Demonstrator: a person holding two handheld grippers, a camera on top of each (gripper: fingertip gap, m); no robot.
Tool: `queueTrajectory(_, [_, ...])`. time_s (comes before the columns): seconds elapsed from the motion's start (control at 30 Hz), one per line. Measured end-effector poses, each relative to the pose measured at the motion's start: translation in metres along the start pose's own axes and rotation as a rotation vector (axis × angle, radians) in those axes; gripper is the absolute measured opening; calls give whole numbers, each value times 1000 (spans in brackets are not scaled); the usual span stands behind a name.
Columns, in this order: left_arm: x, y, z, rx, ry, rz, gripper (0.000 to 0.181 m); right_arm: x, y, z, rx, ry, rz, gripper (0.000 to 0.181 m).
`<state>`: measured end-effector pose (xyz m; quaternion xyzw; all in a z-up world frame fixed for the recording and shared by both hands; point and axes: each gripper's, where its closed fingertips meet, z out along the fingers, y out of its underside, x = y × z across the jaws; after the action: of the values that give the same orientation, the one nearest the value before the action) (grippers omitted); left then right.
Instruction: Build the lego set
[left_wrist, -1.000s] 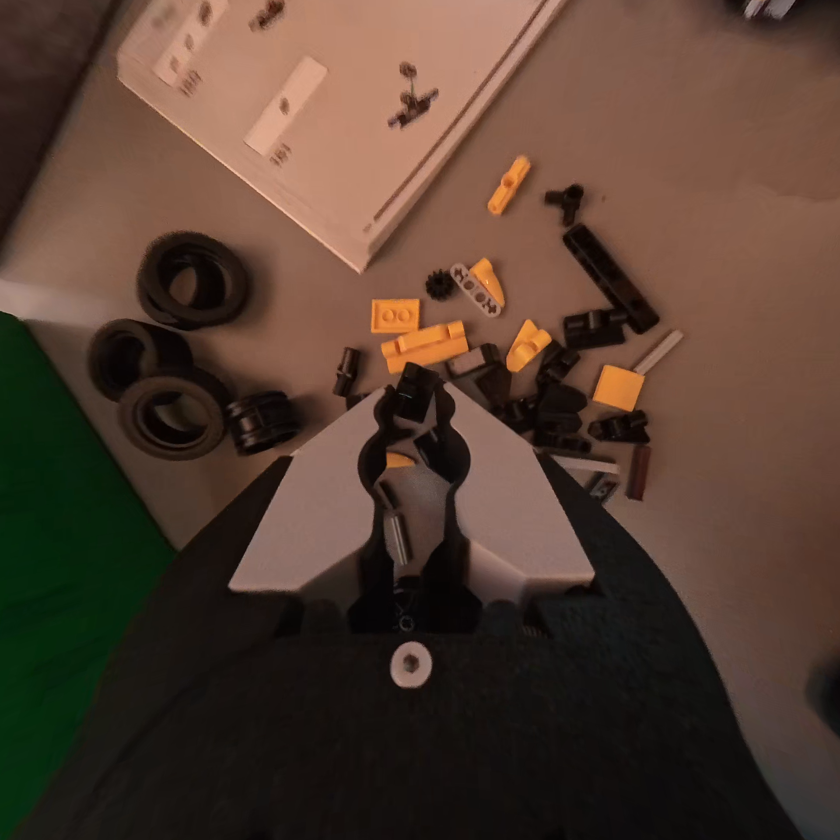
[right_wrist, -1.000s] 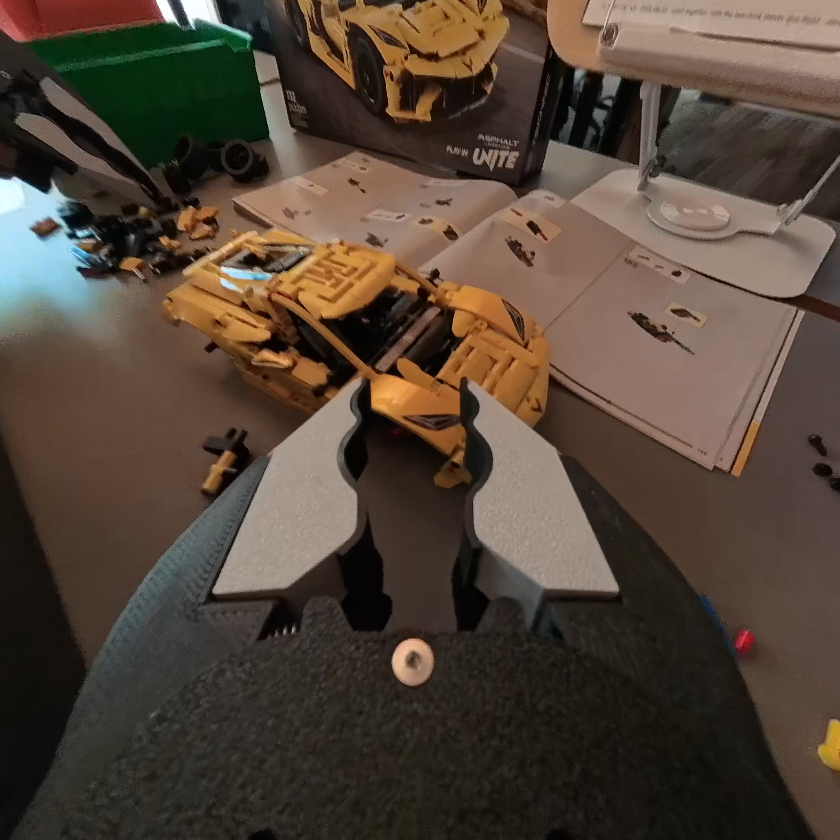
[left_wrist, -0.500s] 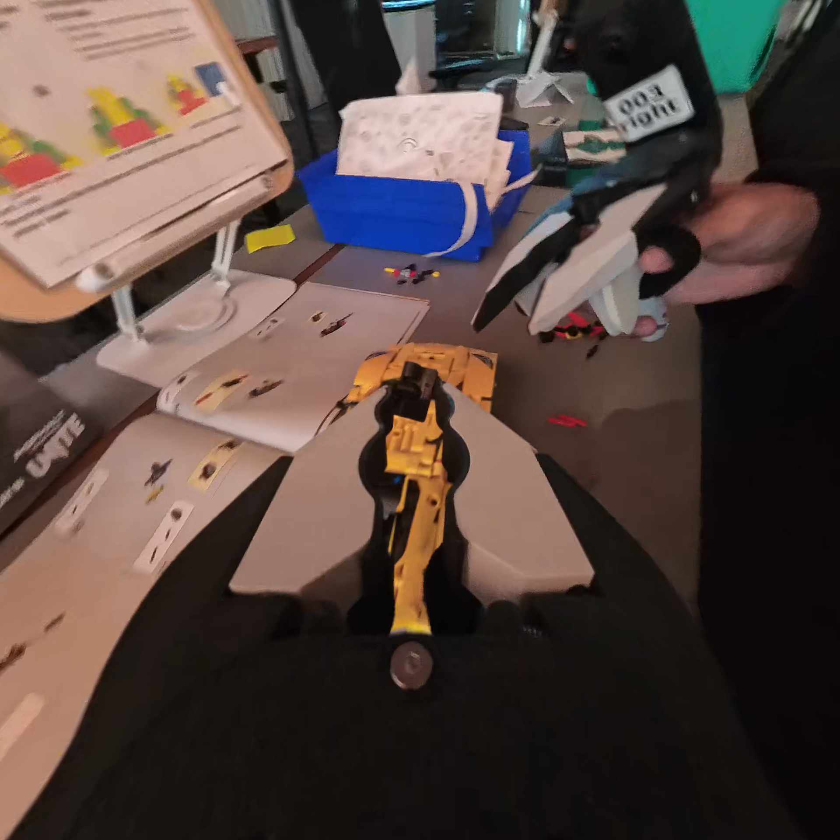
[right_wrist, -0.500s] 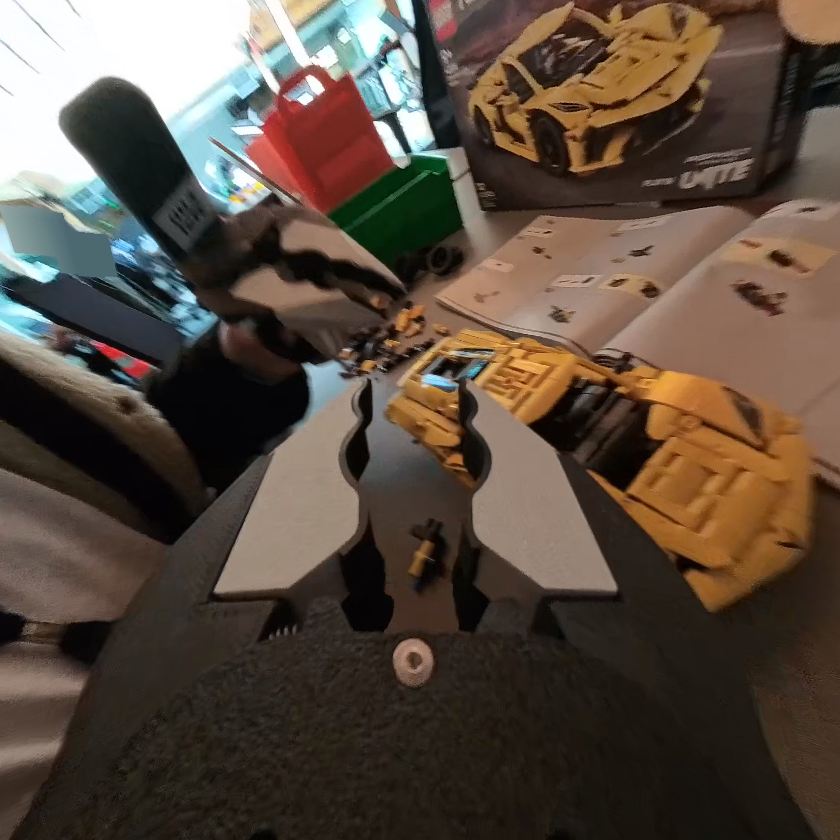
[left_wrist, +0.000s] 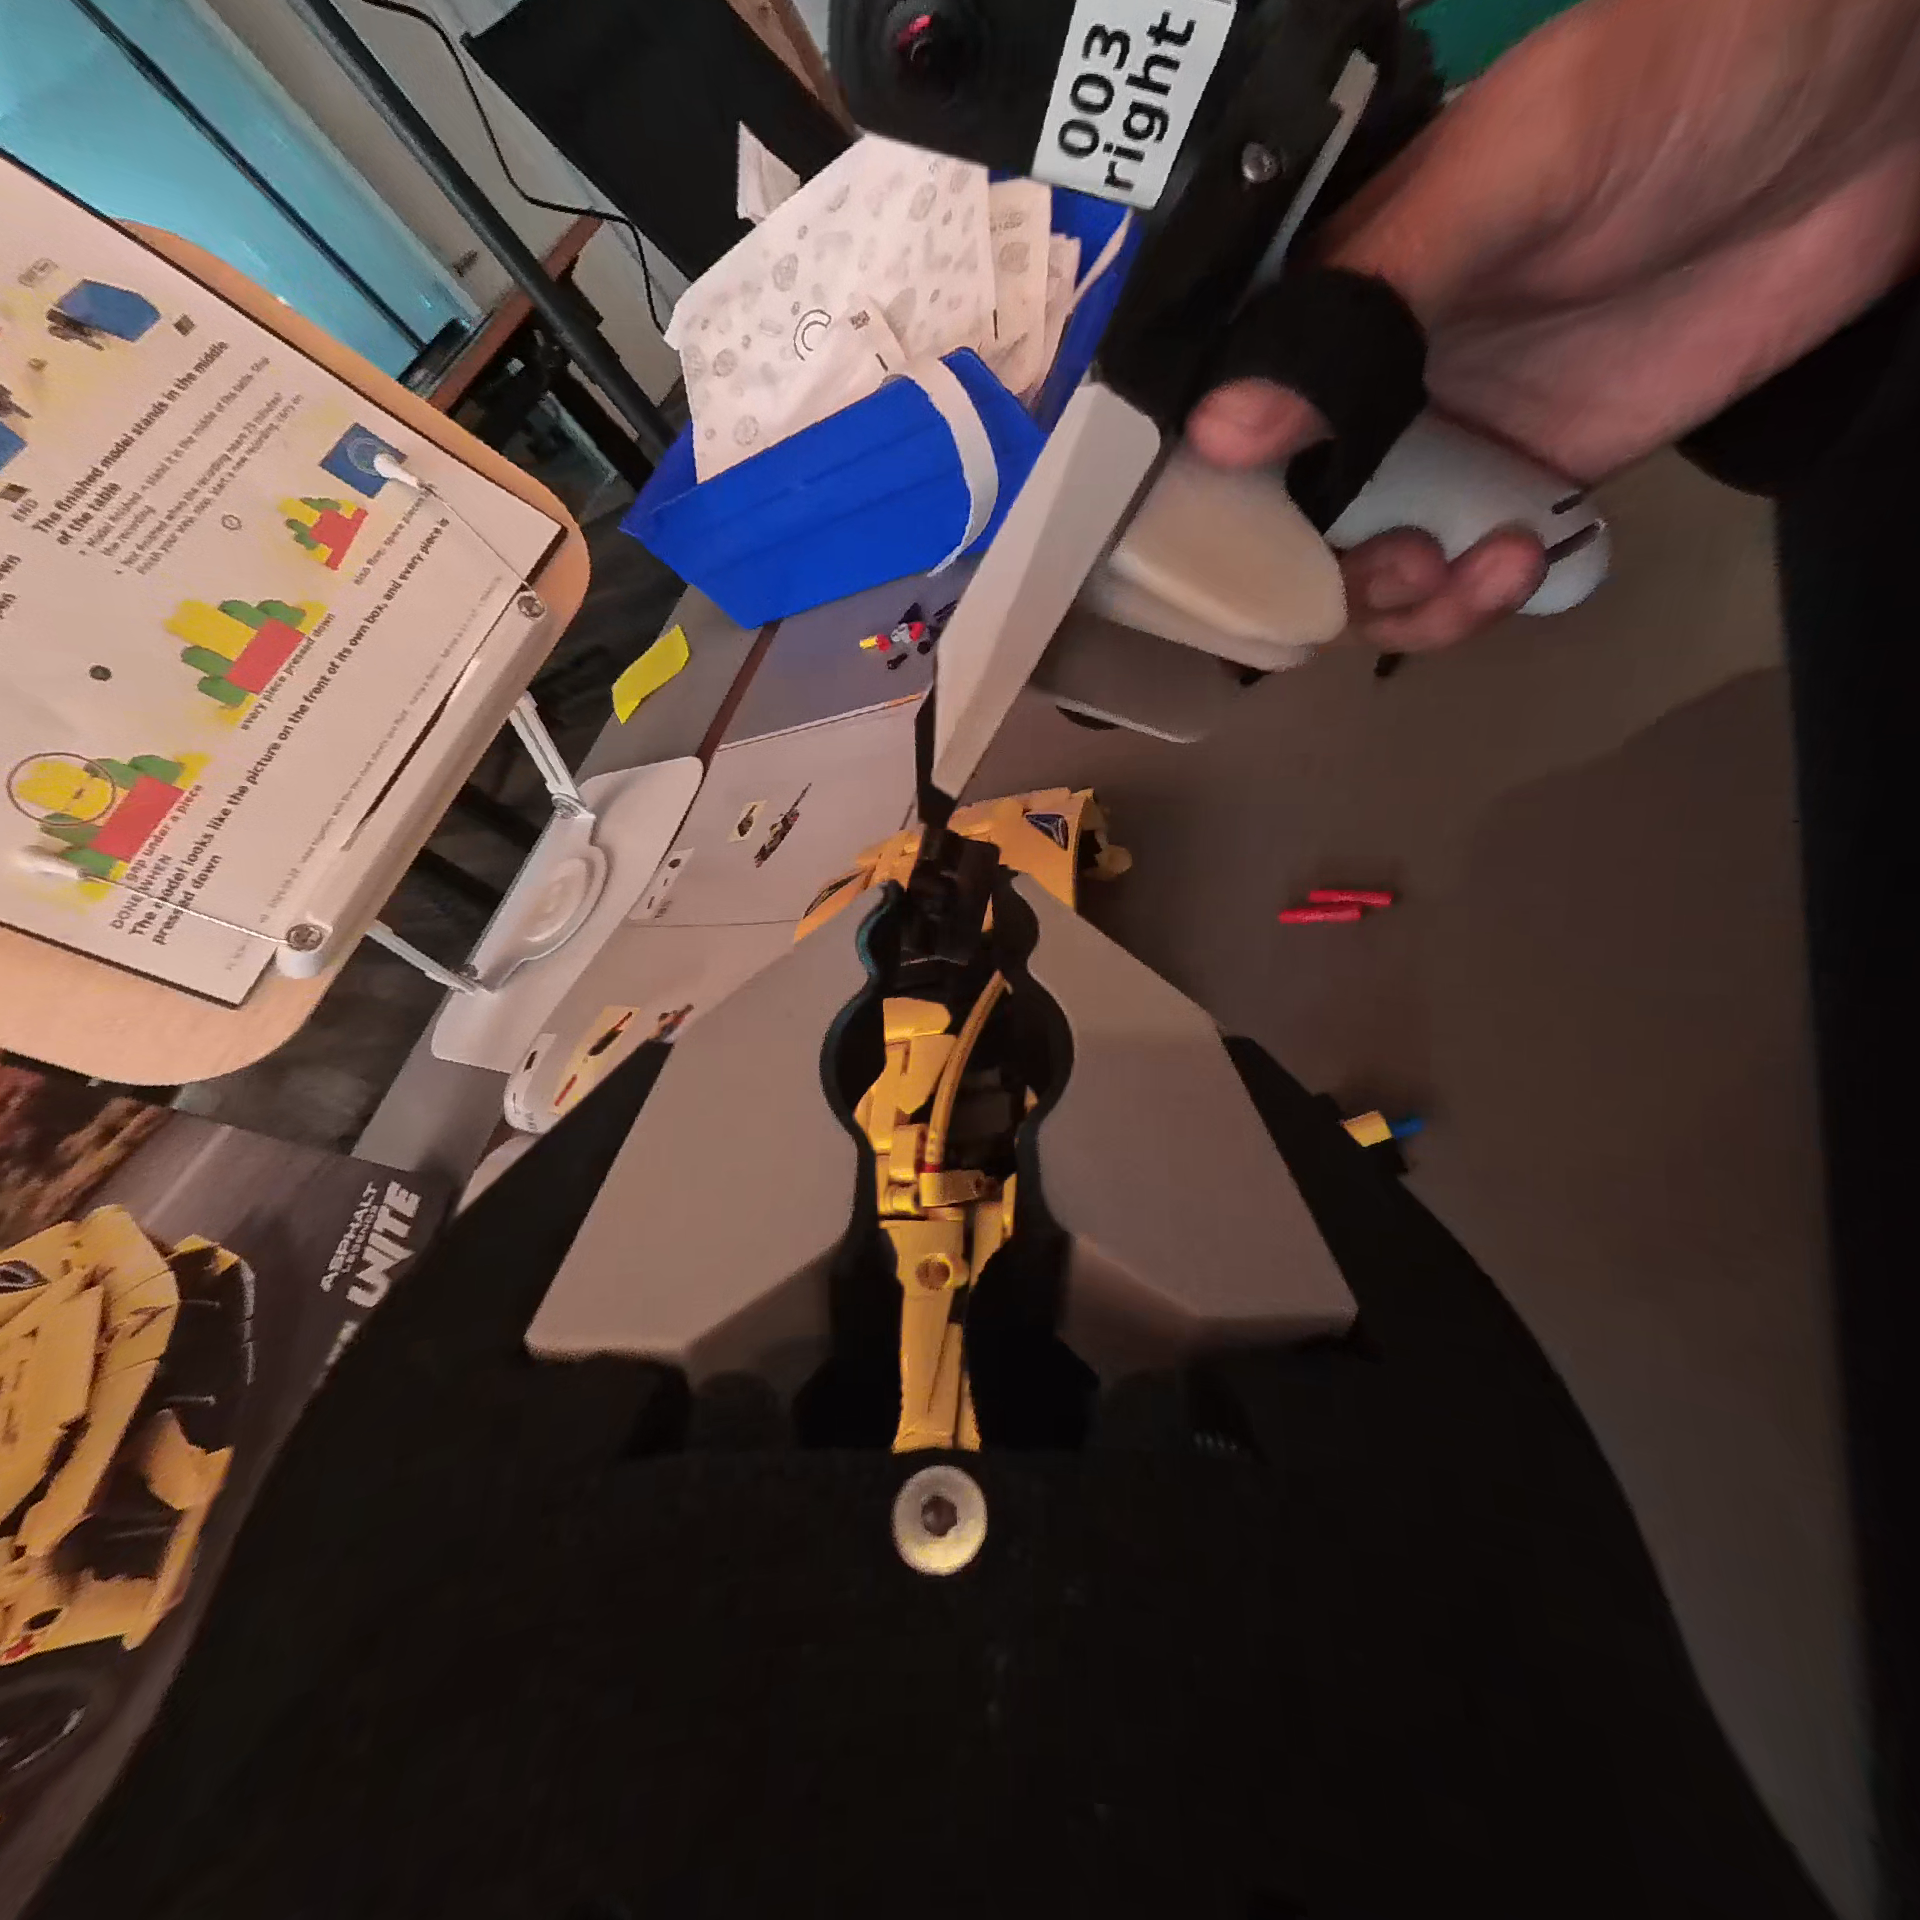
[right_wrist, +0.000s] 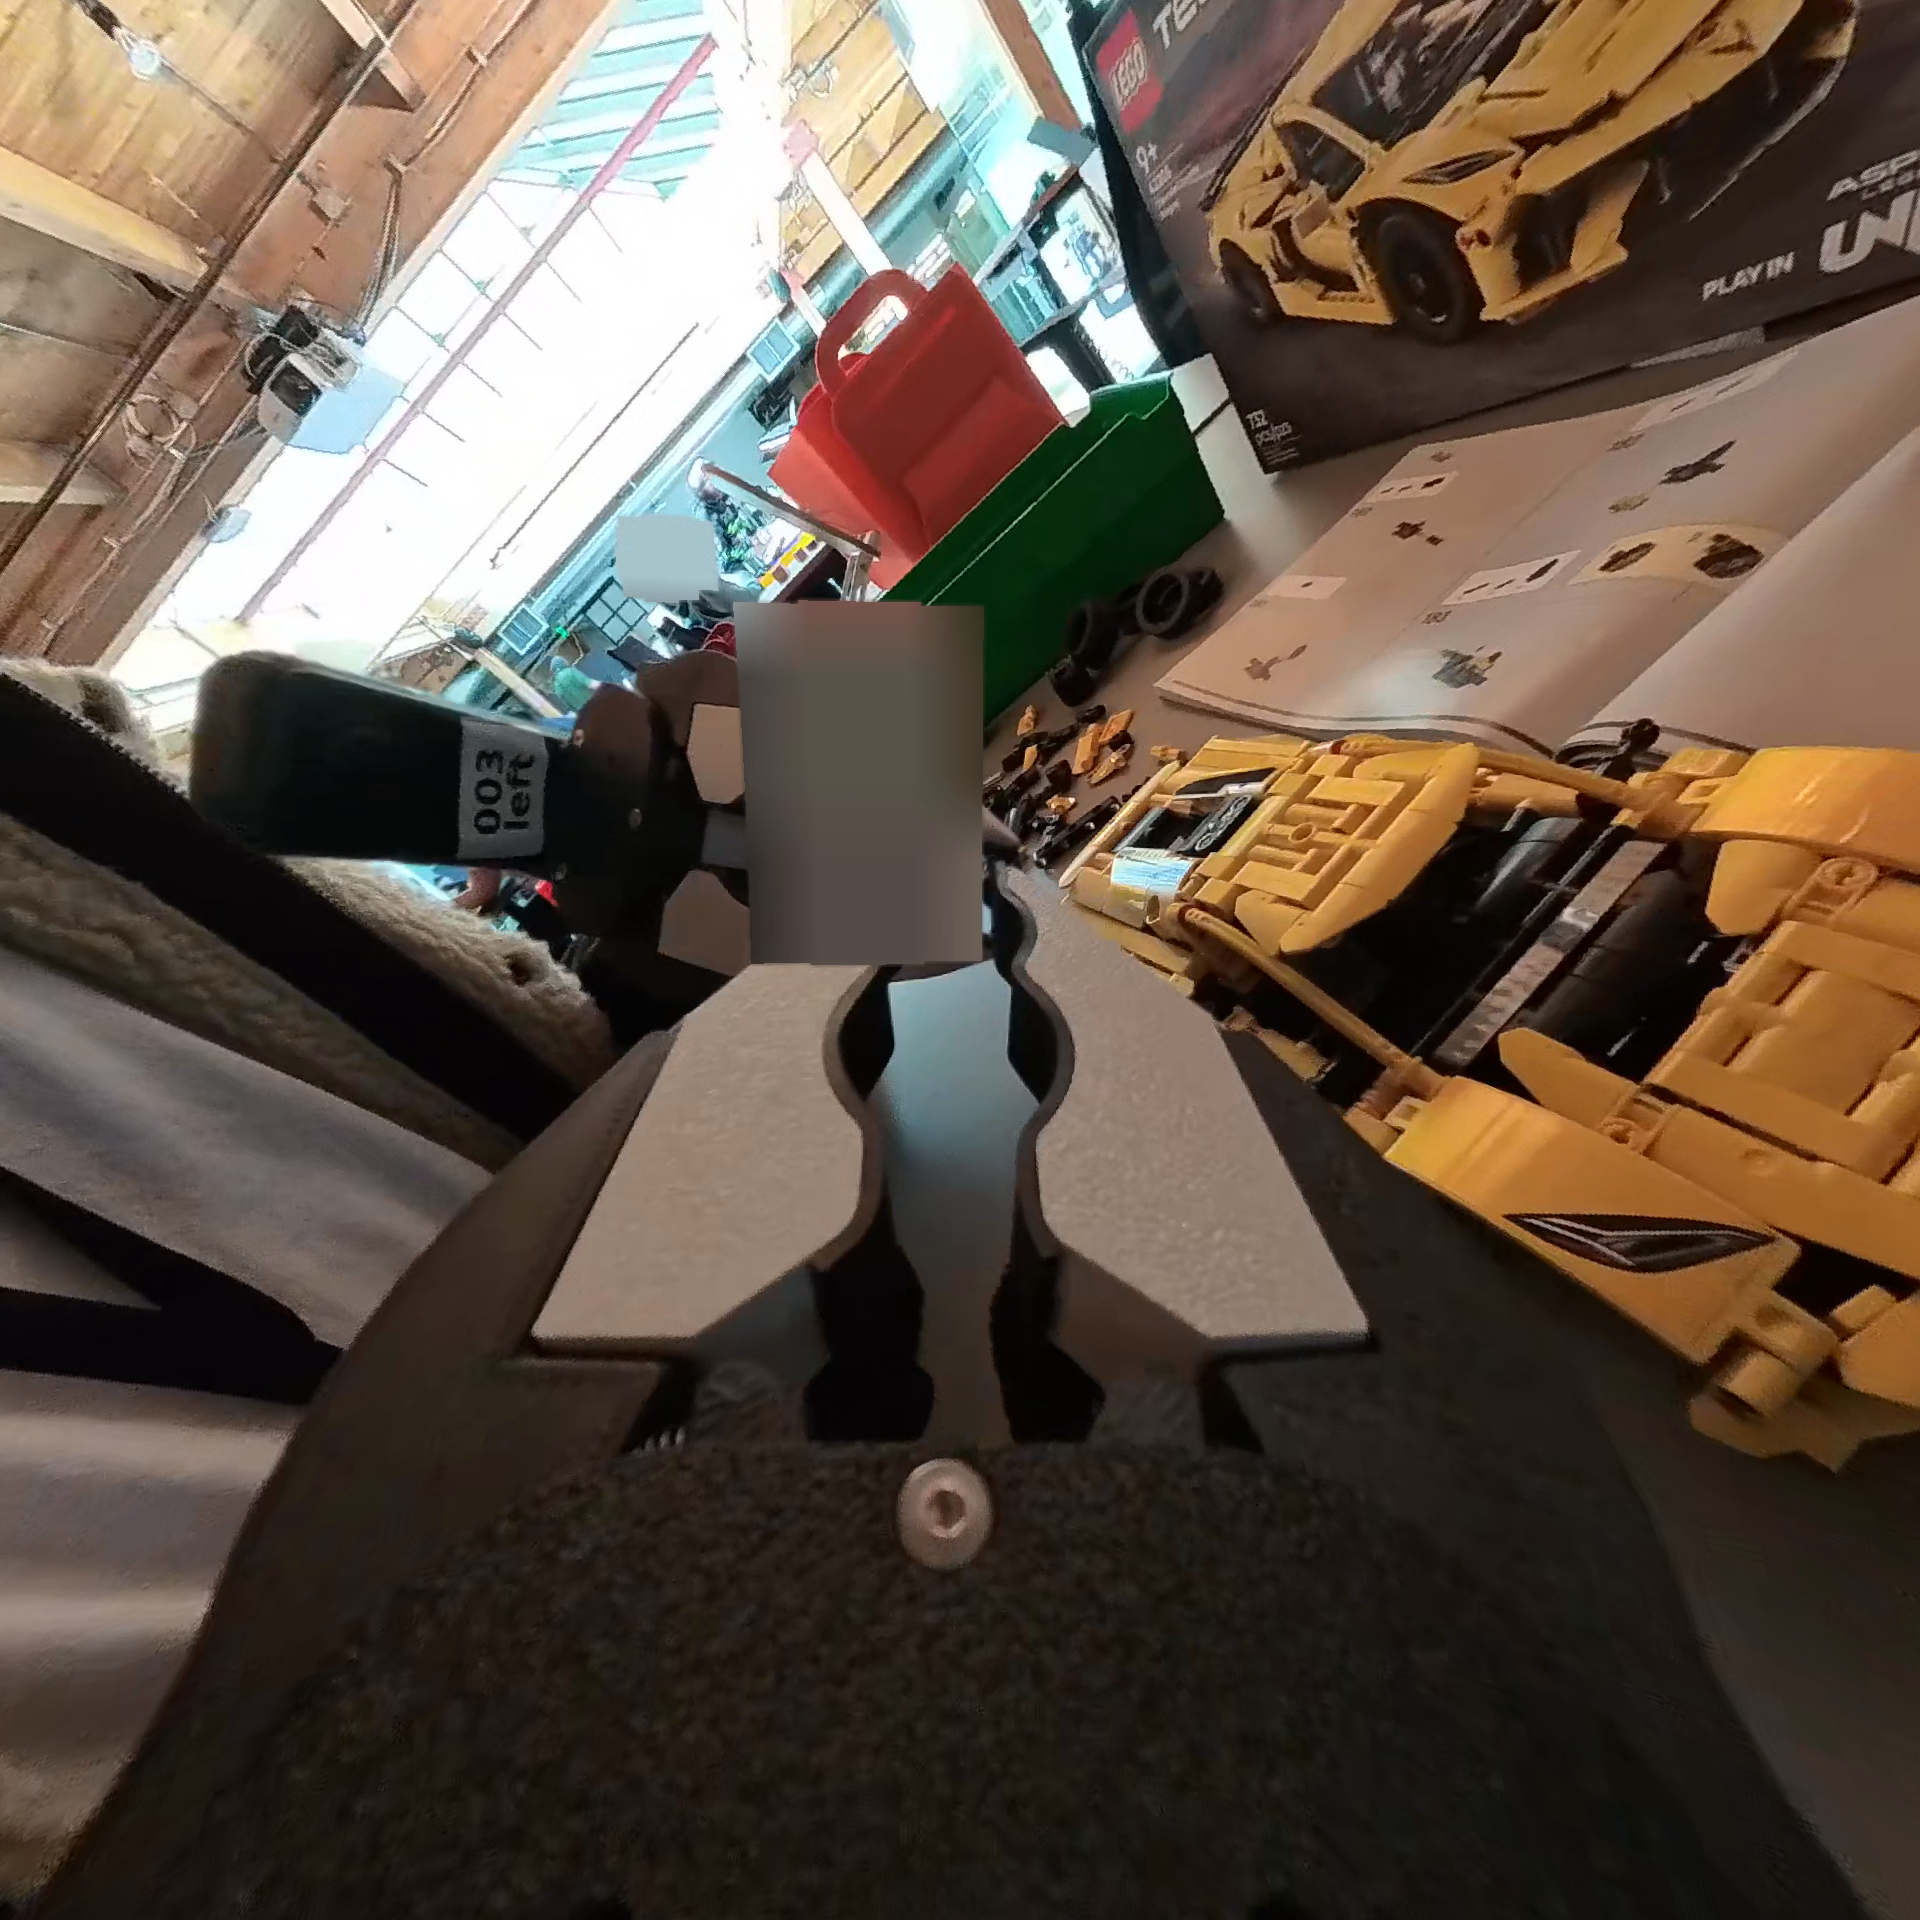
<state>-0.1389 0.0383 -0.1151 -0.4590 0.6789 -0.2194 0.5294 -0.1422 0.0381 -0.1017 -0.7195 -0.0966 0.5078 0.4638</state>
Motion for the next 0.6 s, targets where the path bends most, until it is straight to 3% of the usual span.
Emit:
queueTrajectory(0.2, [3, -4, -3, 5, -4, 12, 17, 8, 3, 0, -20, 57, -7, 16])
queueTrajectory(0.3, [2, -6, -5, 15, -10, -5, 17, 2, 10, 4, -60, 22, 10, 8])
queueTrajectory(0.43, [-1, -5, -9, 21, -5, -52, 16, -9, 5, 6, -27, -13, -2, 13])
queueTrajectory(0.5, [-1, -6, -10, 29, -7, -62, 8, -26, 3, 6, -16, -99, -25, 5])
queueTrajectory(0.6, [-4, -12, -14, 62, -35, -53, 8, -13, 2, 3, -13, -41, -41, 13])
